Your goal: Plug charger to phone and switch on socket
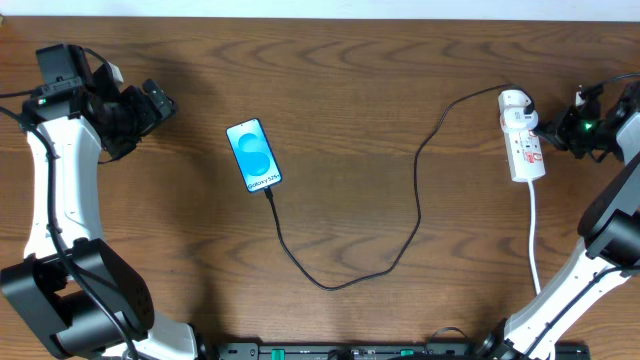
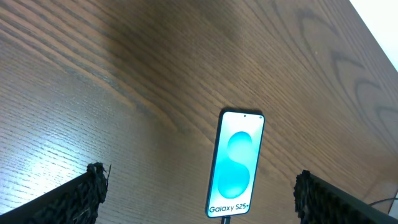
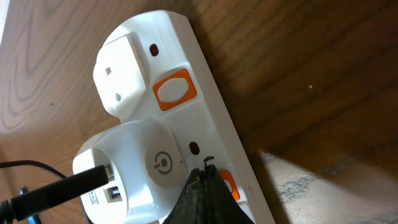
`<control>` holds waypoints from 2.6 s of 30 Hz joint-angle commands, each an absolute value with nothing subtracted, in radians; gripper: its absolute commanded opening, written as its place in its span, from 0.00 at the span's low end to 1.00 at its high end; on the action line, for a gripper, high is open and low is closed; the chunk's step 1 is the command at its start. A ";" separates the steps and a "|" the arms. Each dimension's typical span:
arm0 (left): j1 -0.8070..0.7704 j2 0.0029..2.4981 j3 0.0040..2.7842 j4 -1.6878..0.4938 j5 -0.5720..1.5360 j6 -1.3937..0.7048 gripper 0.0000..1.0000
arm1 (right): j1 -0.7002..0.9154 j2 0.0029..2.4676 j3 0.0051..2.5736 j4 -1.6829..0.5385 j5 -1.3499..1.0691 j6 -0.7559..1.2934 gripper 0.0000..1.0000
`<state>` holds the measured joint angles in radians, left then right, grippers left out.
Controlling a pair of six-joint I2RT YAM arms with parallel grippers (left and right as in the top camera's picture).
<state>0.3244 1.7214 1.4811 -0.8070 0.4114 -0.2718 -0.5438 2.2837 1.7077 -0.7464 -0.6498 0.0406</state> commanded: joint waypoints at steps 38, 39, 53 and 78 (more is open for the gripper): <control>0.324 1.711 1.479 -0.810 0.395 -0.259 0.98 | -0.372 2.291 1.705 -0.861 -0.638 0.028 0.01; 0.324 1.711 1.479 -0.810 0.395 -0.259 0.98 | -0.365 2.291 1.705 -0.865 -0.638 0.028 0.01; 0.324 1.711 1.479 -0.810 0.395 -0.259 0.98 | -0.311 2.291 1.705 -0.892 -0.638 0.029 0.01; 0.324 1.711 1.479 -0.810 0.395 -0.259 0.98 | -0.511 2.196 1.869 -0.978 -0.556 0.002 0.07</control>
<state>0.3244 1.7214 1.4811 -0.8066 0.4114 -0.2718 -0.4622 2.2513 1.7977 -0.9585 -0.4423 0.0212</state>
